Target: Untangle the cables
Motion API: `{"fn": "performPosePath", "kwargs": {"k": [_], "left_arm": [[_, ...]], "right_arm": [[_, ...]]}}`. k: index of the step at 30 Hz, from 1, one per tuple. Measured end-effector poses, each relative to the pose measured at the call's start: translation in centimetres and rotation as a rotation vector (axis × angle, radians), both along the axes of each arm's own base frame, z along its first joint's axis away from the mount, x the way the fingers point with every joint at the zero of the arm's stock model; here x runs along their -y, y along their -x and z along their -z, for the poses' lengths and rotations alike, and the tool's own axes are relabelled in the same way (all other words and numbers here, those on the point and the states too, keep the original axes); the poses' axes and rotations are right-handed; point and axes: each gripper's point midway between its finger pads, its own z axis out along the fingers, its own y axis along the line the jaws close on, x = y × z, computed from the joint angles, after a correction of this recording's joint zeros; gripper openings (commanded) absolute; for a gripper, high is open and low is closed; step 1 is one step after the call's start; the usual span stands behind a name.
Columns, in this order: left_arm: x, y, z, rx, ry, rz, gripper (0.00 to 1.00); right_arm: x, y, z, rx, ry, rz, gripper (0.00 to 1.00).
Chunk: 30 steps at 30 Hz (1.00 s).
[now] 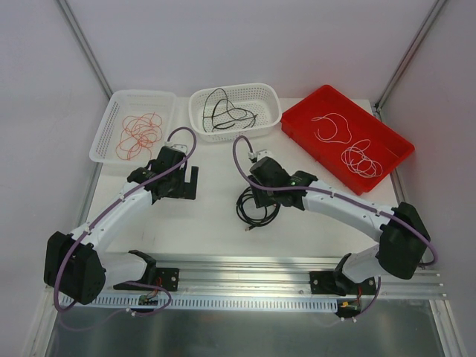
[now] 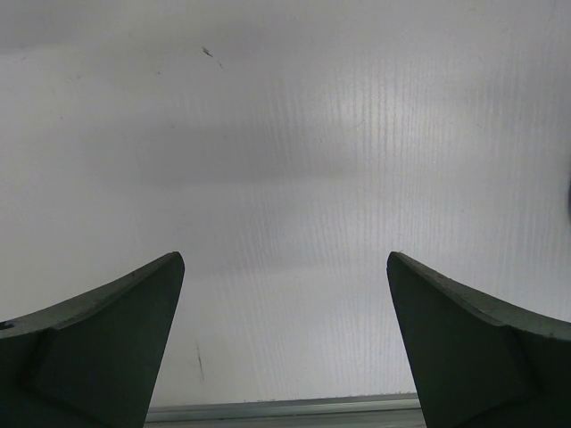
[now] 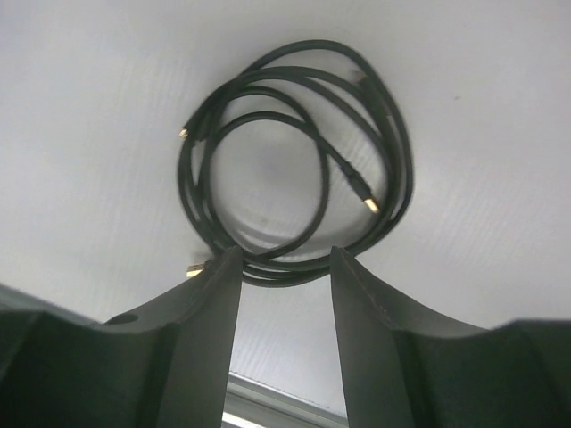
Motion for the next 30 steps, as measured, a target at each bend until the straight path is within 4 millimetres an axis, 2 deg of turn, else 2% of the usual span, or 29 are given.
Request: {"fn": "performPosePath", "kwargs": {"k": [9,12,16,23,28,30], "left_arm": [[0.0,0.0,0.0,0.0,0.0,0.0,0.99],[0.0,0.0,0.0,0.0,0.0,0.0,0.99],[0.0,0.0,0.0,-0.001,0.0,0.0,0.99],[0.0,0.0,0.0,0.0,0.0,0.0,0.99],[0.0,0.0,0.0,-0.001,0.001,0.0,0.99],[0.0,0.0,0.0,-0.001,0.001,0.0,0.99]], "right_arm": [[4.4,-3.0,0.5,0.06,0.112,0.177,0.37],[5.8,-3.8,2.2,0.031,0.135,0.23,0.35],[7.1,-3.8,5.1,-0.039,0.164,0.276,0.34],[7.0,-3.7,7.8,-0.108,0.146,0.302,0.31],[6.6,-3.4,8.9,-0.139,0.124,0.296,0.27],[6.3,-3.5,8.9,-0.138,0.113,0.292,0.19]]}}
